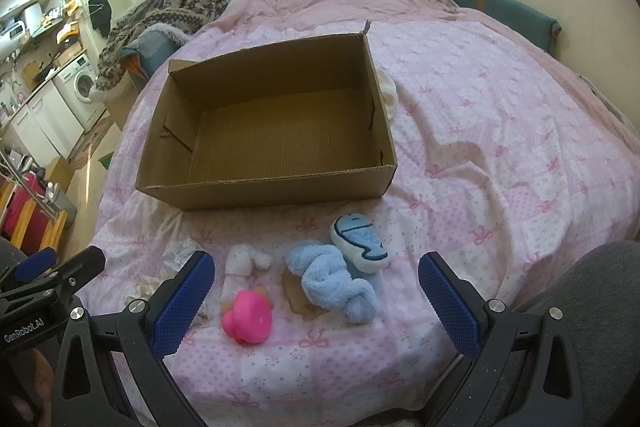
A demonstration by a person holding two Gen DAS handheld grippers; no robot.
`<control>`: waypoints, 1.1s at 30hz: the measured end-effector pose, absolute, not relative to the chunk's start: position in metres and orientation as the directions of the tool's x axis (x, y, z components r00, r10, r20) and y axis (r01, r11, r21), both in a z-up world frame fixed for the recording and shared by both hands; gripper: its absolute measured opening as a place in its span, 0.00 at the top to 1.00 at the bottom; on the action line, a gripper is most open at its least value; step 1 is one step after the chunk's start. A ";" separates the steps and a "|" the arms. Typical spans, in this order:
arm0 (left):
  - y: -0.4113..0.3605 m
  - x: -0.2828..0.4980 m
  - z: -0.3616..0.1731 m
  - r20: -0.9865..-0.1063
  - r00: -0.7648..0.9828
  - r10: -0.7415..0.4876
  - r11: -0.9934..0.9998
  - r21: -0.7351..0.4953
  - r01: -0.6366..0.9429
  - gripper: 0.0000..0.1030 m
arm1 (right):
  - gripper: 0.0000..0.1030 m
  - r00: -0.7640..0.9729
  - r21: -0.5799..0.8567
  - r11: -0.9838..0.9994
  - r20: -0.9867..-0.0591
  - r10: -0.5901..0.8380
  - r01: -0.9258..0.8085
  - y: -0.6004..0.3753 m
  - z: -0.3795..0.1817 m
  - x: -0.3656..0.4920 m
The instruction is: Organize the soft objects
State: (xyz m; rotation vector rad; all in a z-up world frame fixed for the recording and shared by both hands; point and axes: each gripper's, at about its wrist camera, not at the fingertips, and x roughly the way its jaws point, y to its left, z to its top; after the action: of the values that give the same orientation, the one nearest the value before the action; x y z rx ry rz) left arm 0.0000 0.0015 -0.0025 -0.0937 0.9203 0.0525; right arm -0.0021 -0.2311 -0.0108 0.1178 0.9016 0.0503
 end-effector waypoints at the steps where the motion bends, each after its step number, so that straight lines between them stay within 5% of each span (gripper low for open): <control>1: 0.001 0.000 -0.003 -0.797 0.604 0.005 0.995 -0.058 -0.085 0.00 | 0.00 0.619 0.122 0.992 -0.780 0.092 0.007 -0.230 -0.012 -0.001; 33: 0.000 0.005 -0.005 -0.808 0.589 0.014 0.995 -0.049 -0.091 0.00 | 0.00 0.598 0.141 0.990 -0.795 0.104 0.016 -0.231 -0.015 0.003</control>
State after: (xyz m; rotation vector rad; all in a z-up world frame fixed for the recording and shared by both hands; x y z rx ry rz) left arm 0.0053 -0.0002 -0.0051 -0.0884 0.9397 0.0607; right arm 0.0030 -0.2314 -0.0151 0.1389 0.9289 0.0514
